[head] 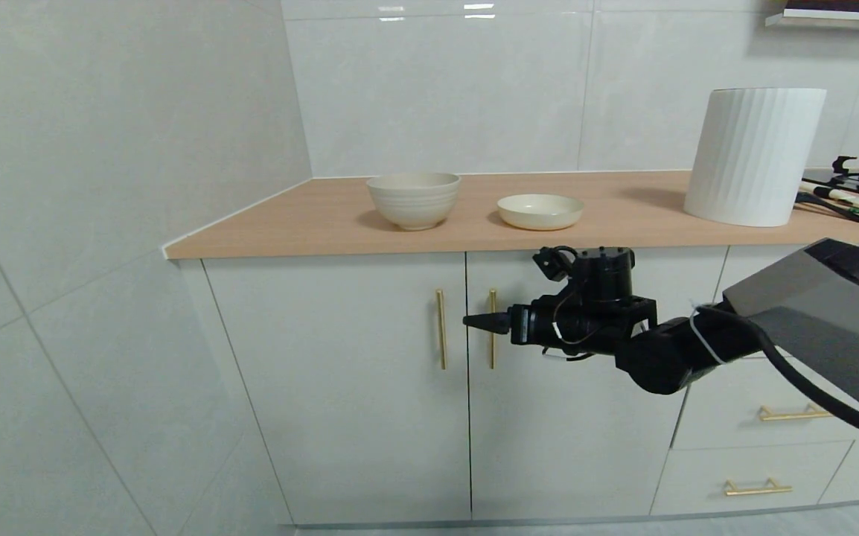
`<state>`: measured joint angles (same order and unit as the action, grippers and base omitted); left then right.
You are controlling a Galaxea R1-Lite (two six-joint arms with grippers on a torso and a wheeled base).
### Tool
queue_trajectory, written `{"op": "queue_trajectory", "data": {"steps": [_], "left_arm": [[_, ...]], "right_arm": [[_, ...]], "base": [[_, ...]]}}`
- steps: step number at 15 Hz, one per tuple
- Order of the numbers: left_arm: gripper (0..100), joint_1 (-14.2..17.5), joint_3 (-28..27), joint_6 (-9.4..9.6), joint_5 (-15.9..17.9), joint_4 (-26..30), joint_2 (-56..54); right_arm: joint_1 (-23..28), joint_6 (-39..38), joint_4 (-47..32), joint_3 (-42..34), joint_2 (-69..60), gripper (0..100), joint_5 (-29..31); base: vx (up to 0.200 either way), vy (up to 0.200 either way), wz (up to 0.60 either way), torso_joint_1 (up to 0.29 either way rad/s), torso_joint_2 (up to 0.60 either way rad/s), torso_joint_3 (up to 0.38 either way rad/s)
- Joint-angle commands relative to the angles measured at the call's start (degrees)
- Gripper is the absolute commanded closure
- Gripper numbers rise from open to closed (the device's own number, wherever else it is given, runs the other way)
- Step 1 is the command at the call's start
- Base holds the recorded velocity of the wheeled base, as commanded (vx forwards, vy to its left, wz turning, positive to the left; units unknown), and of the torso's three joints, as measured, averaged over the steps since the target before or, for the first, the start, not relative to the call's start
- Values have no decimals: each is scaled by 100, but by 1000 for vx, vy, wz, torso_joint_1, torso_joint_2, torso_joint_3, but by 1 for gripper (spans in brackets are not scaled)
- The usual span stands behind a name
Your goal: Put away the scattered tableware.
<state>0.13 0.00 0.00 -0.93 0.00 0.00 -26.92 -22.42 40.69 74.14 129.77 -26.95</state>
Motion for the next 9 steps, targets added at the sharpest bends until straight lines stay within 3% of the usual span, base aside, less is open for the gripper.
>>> {"op": "queue_trajectory", "data": {"steps": [1,9], "left_arm": [[0,-5,0,0,5,0,0],[0,-5,0,0,5,0,0]], "right_arm": [[-7,-166,246,56,286,0,6],[-15,-404,396,144,488,0,6]], "base": [[0,0,0,0,0,0],[0,0,0,0,0,0]]}}
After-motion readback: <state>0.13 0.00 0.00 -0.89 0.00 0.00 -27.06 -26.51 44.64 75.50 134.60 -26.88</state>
